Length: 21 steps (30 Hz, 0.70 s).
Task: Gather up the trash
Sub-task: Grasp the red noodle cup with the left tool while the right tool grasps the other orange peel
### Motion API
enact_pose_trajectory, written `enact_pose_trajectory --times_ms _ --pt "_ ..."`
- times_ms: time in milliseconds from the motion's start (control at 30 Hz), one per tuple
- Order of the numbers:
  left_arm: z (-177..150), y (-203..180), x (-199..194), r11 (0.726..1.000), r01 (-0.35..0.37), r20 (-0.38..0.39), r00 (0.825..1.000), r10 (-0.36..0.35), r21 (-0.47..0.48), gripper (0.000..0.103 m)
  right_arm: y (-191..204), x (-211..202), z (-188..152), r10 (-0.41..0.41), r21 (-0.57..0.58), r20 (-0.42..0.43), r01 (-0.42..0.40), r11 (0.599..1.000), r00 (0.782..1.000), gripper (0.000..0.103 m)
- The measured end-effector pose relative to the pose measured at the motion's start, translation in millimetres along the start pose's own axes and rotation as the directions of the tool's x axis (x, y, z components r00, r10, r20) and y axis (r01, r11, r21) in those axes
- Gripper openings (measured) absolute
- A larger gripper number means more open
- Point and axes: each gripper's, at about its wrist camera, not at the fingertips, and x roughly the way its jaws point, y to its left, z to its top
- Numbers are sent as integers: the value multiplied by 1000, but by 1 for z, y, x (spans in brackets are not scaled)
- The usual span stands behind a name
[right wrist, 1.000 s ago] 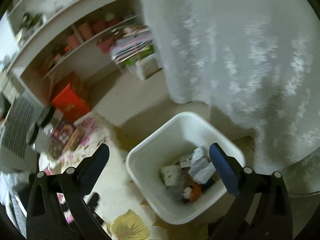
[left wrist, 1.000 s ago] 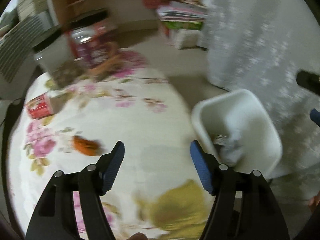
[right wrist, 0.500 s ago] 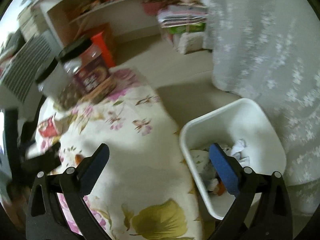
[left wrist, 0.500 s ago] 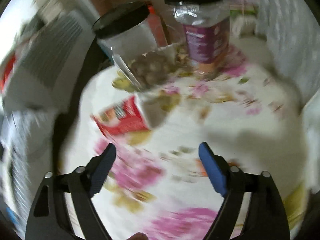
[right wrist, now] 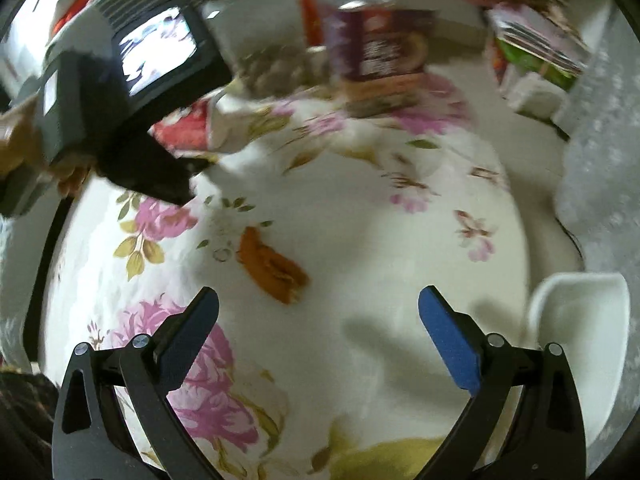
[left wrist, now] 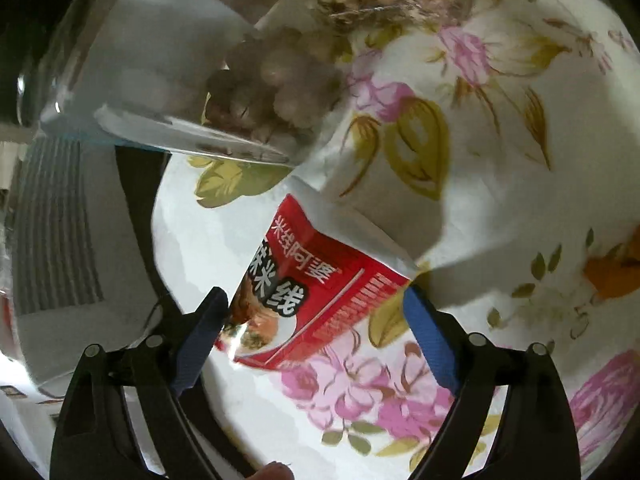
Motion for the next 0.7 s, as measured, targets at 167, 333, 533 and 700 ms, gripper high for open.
enact_pose_trajectory --times_ms 167,333,533,700 --pt "-18 30 4 970 135 78 990 -121 -203 61 14 24 6 22 -26 -7 -22 999 1000 94" --pt "-57 39 3 895 183 142 980 -136 -407 38 20 47 9 -4 -3 -20 4 1000 1000 66" --pt "-106 34 -1 831 163 122 986 -115 -532 37 32 52 5 -34 -26 6 34 999 999 47" --pt "-151 31 -7 724 195 120 981 -154 -662 38 54 46 -9 -78 -84 9 78 993 997 24"
